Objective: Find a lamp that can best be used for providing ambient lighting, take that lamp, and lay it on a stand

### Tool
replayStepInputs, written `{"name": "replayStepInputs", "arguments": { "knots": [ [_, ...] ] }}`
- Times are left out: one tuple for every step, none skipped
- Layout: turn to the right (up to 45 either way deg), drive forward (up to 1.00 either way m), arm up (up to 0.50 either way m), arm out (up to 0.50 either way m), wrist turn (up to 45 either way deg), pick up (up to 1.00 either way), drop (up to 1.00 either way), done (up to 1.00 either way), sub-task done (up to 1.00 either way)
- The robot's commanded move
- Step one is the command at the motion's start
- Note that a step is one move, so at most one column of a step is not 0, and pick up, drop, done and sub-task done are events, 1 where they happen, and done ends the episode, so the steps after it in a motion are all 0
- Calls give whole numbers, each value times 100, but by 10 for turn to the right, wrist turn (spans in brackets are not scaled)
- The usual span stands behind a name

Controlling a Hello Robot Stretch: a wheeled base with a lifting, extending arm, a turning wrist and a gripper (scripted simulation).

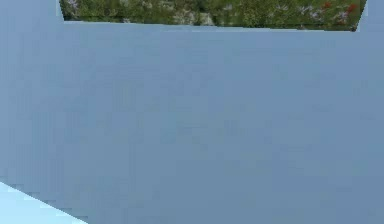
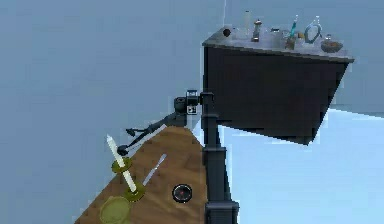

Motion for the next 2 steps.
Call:
{"name": "replayStepInputs", "arguments": {
  "knots": [
    [0,0,10,0,0,0,0,0,0],
    [0,0,0,-8,0,0,0,0,0]
  ]
}}
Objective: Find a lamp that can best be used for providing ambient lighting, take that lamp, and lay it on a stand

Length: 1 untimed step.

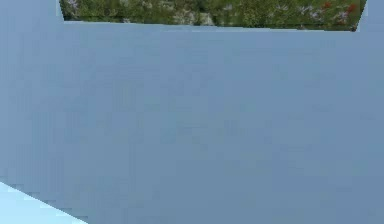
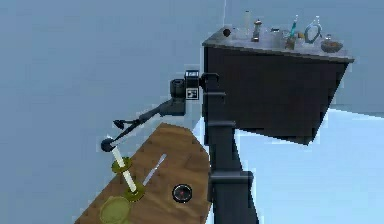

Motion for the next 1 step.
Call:
{"name": "replayStepInputs", "arguments": {
  "knots": [
    [0,0,0,0,0,0,0,100,0]
  ]
}}
